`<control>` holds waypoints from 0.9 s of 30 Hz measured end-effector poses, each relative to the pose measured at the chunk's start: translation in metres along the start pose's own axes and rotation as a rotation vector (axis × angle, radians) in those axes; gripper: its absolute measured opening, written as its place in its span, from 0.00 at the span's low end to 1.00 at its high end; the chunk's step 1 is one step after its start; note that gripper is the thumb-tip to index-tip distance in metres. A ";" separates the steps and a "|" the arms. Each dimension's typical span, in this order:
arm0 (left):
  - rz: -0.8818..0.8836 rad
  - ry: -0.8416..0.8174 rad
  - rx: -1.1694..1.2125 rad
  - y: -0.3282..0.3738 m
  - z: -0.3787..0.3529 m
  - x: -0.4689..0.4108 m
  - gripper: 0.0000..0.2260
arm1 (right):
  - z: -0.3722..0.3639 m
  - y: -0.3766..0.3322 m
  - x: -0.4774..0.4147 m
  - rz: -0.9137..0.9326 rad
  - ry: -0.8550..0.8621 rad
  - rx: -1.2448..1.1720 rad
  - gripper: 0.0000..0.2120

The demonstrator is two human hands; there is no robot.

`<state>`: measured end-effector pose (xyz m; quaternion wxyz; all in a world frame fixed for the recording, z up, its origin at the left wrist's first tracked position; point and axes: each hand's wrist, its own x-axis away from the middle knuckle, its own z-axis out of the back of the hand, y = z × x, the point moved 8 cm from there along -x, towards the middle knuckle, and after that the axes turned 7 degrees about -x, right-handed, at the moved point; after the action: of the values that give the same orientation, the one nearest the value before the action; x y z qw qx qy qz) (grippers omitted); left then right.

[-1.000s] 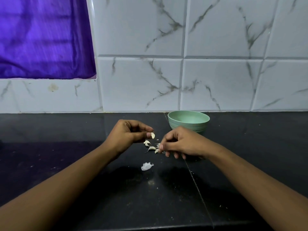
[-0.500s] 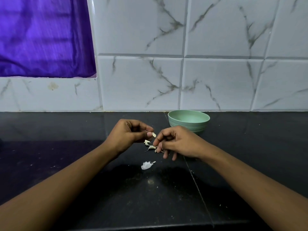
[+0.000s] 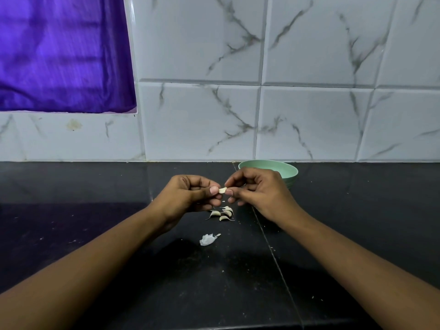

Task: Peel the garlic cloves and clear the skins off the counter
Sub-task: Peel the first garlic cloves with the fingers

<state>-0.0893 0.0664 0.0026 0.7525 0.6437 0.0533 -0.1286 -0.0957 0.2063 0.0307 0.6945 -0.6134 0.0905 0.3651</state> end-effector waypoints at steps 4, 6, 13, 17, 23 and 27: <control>0.022 -0.036 0.012 -0.001 -0.003 0.002 0.04 | -0.004 0.007 -0.001 -0.090 -0.081 -0.102 0.07; 0.032 -0.051 0.019 -0.001 -0.005 0.003 0.04 | -0.007 0.009 0.000 -0.129 -0.135 -0.122 0.07; 0.040 -0.058 0.040 0.002 -0.007 0.003 0.04 | -0.004 0.010 -0.001 -0.115 -0.143 -0.108 0.07; 0.017 -0.035 0.049 0.003 -0.005 0.003 0.04 | -0.006 0.011 -0.001 -0.084 -0.181 -0.008 0.06; 0.009 0.001 0.116 0.002 -0.005 0.003 0.02 | -0.009 0.009 0.002 -0.034 -0.211 0.073 0.04; -0.017 0.017 0.115 0.003 -0.004 0.003 0.02 | -0.012 0.006 0.004 -0.017 -0.227 0.110 0.05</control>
<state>-0.0851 0.0705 0.0045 0.7128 0.6863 0.0576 -0.1326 -0.0930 0.1963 0.0208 0.7361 -0.5296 0.0259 0.4207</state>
